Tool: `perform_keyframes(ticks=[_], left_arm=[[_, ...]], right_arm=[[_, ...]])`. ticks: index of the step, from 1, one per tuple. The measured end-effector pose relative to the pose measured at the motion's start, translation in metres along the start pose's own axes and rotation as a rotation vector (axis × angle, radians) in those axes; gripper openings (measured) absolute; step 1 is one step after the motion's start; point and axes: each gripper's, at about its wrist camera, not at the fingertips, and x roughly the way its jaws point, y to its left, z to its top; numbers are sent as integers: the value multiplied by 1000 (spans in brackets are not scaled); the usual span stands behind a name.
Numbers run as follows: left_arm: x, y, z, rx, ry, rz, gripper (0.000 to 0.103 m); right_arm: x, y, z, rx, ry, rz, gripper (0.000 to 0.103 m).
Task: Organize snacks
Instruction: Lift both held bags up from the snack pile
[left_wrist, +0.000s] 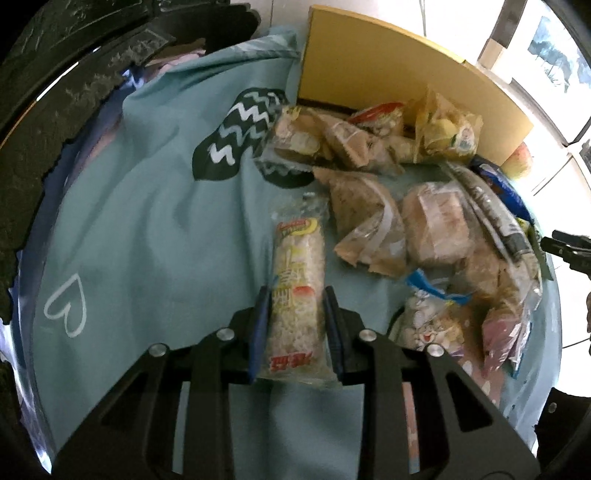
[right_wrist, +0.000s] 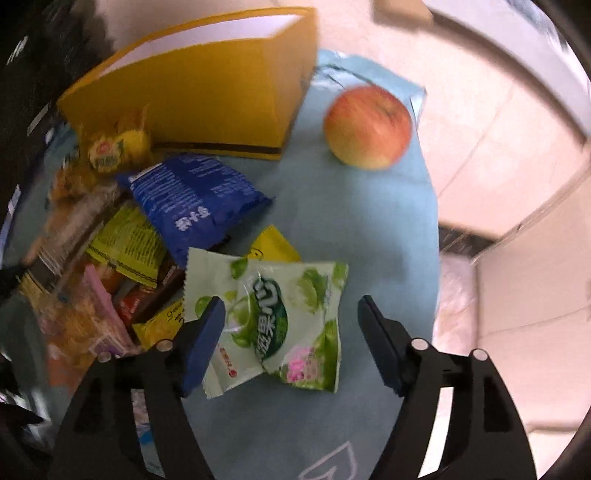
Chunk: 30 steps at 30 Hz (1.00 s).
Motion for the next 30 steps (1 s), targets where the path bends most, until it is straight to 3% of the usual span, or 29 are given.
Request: perform_keyframes(ticks=[3, 5, 7, 9, 10, 11, 12, 15, 19, 21, 23, 25, 30], left_arm=[[5, 1, 0, -6, 16, 3, 30], [7, 1, 0, -1, 18, 7, 30], [9, 3, 0, -2, 20, 3, 30], [9, 2, 0, 1, 20, 1, 30], [9, 3, 1, 2, 20, 0, 30], [9, 3, 1, 2, 19, -1, 30], [9, 3, 1, 2, 18, -1, 30], [9, 4, 0, 0, 14, 0, 30], [0, 1, 2, -2, -11, -24, 30], [-7, -2, 4, 9, -36, -38, 24], [-13, -5, 6, 30, -52, -55, 7], [-14, -7, 6, 47, -45, -69, 1], [-7, -7, 2, 52, -31, -57, 1]], right_arm=[[16, 20, 3, -107, 48, -109, 91], [24, 17, 3, -96, 46, -129, 102], [32, 2, 3, -1, 71, -52, 102], [48, -25, -4, 174, 154, 96, 101], [46, -23, -4, 135, 136, 78, 96], [45, -15, -5, 61, 128, 32, 84], [41, -11, -5, 37, 113, 45, 66], [34, -7, -1, 18, 93, 8, 41], [18, -13, 4, 94, 53, 65, 30], [10, -15, 6, 112, 40, 113, 24], [7, -9, 7, 100, 42, 132, 21], [8, -5, 5, 89, 54, 140, 21], [-2, 13, -20, 82, 100, 128, 24]])
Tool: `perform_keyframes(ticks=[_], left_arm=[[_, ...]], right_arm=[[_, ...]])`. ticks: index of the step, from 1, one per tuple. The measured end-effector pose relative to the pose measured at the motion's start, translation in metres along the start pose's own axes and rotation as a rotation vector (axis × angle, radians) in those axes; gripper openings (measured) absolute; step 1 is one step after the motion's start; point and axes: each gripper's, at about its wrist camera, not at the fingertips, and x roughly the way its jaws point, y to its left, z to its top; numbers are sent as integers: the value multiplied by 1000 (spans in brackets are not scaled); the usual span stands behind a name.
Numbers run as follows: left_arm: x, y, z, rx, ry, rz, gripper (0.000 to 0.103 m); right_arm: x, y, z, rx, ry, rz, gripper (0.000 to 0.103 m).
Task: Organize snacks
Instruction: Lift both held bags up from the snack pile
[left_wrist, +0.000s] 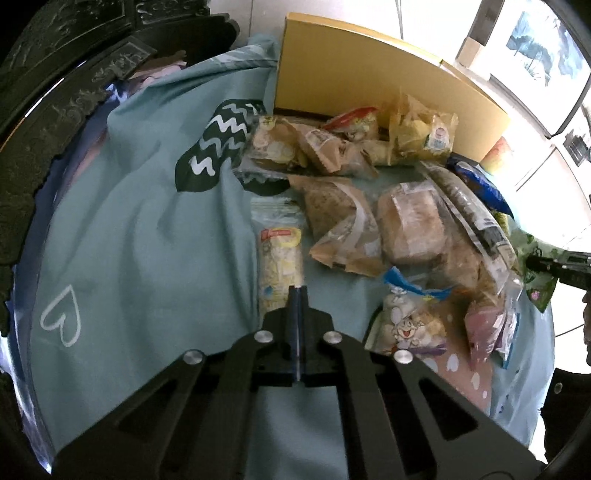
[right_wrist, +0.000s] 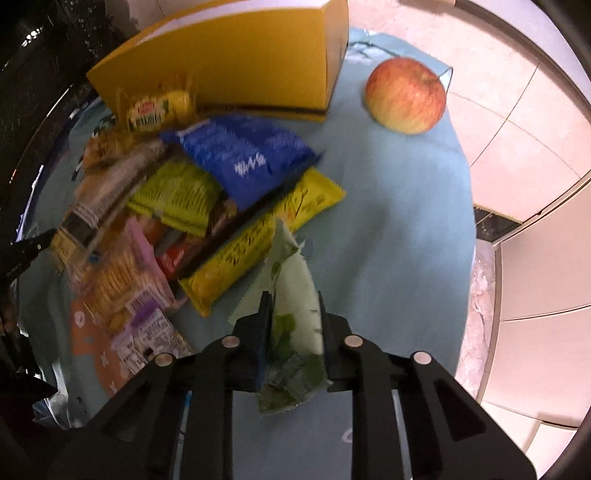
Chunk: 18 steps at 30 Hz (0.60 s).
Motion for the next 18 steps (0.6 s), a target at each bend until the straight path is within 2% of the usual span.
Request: perform_keyframes(ticks=[2, 3, 4, 5, 6, 9, 11, 12, 14, 16, 18], left_arm=[[0, 2, 2, -9, -9, 20, 3], [0, 4, 3, -16, -12, 33, 13], [0, 6, 4, -28, -14, 73, 59], [-1, 8, 3, -37, -31, 119, 85], [-2, 9, 1, -33, -52, 145, 85], [10, 1, 0, 42, -7, 142, 83], [19, -7, -3, 116, 26, 139, 28], [21, -11, -5, 139, 36, 150, 27], [14, -10, -5, 134, 9, 135, 27], [2, -7, -2, 105, -25, 108, 27], [-10, -4, 1, 77, -57, 67, 27]], right_arm=[[-4, 6, -8, -3, 12, -14, 28], [-6, 9, -9, -3, 21, -16, 34], [-6, 6, -13, -6, 27, -17, 36], [-5, 7, -15, -14, 33, -24, 38], [-4, 9, -16, -20, 37, -30, 40], [1, 10, -21, -20, 49, -31, 40], [9, 15, -21, -15, 56, -30, 38], [8, 14, -23, -16, 48, -27, 32], [2, 16, -25, -14, 14, -8, 23], [-4, 18, -28, 10, -4, 20, 21], [-10, 11, -30, 65, -19, 82, 20]])
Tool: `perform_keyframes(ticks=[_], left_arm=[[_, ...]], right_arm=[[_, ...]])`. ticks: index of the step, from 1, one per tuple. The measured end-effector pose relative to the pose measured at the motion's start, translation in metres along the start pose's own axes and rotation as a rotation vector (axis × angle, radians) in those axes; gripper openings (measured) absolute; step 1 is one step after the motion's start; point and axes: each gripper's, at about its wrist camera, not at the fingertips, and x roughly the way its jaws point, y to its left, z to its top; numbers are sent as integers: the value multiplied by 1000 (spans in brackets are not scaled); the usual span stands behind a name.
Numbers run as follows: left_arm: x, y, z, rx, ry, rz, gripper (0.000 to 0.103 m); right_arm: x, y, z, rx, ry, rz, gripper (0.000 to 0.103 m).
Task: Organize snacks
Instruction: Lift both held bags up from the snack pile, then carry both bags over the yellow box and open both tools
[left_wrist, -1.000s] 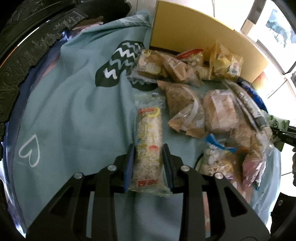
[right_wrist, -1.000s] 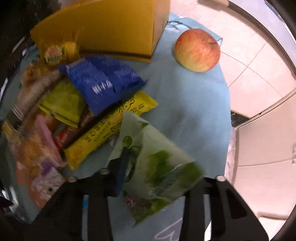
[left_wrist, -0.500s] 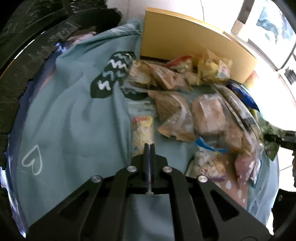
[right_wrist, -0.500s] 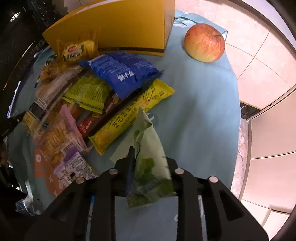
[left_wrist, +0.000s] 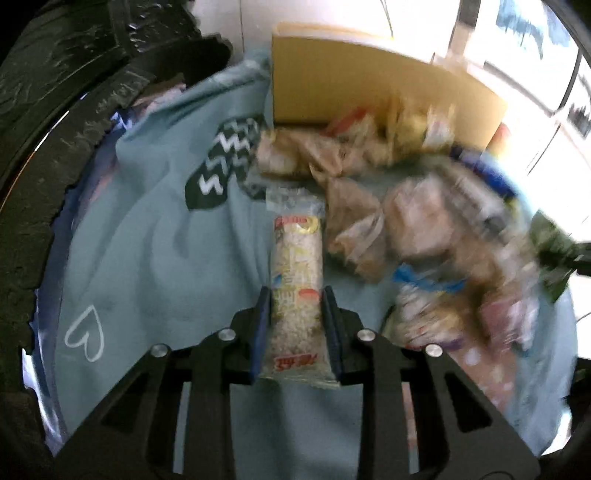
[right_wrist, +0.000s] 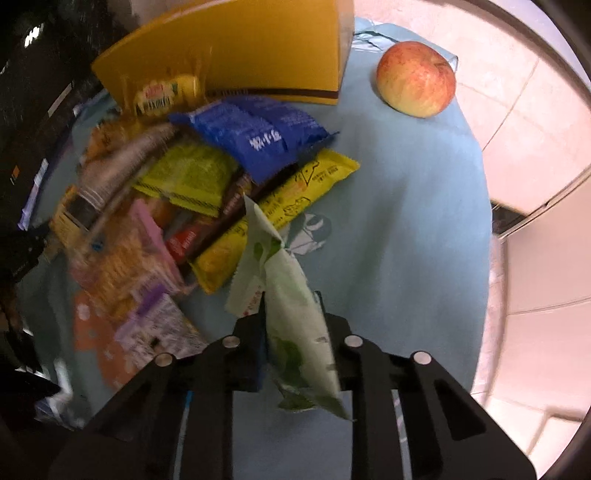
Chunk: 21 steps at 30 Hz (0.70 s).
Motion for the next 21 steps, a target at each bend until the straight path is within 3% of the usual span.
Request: perform_keyframes(ticks=[5, 12, 21], left_arm=[[-22, 4, 2, -28, -35, -54, 27], [-32, 1, -8, -39, -37, -67, 27], [-67, -8, 4, -39, -125, -126, 27]], right_arm=[[-15, -15, -12, 117, -23, 114, 20], [-32, -20, -18, 198, -43, 218, 20], [-63, -1, -7, 167, -106, 266, 20]])
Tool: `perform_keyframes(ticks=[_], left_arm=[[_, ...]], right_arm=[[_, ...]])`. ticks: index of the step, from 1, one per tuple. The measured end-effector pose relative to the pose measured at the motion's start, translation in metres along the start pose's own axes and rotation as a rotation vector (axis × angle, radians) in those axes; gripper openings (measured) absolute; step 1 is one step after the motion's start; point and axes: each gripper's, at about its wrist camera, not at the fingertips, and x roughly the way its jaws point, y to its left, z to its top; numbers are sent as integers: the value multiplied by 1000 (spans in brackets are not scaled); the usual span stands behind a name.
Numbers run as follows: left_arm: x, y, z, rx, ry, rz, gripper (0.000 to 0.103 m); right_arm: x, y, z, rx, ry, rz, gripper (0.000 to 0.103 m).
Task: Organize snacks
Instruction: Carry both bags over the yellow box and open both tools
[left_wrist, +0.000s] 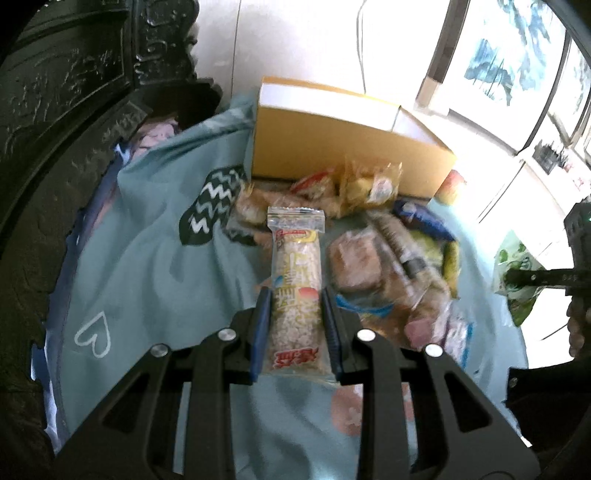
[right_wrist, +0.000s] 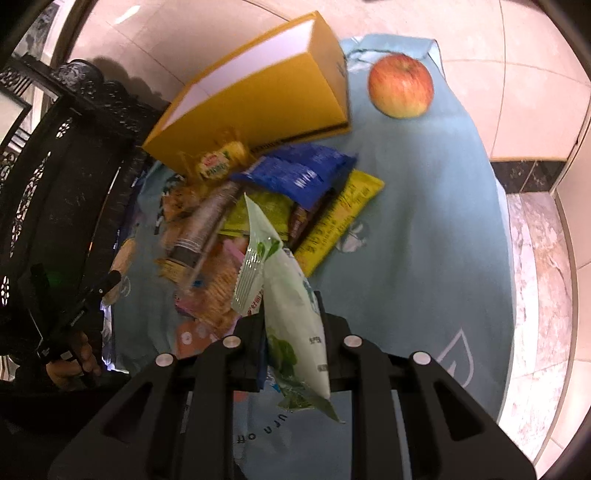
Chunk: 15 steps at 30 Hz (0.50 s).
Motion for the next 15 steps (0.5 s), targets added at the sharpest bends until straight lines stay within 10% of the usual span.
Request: perform_keyframes(ticks=[15], left_arm=[[-33, -45, 76, 62, -175, -69, 27]], right_arm=[[-63, 57, 79, -78, -194, 105, 21]])
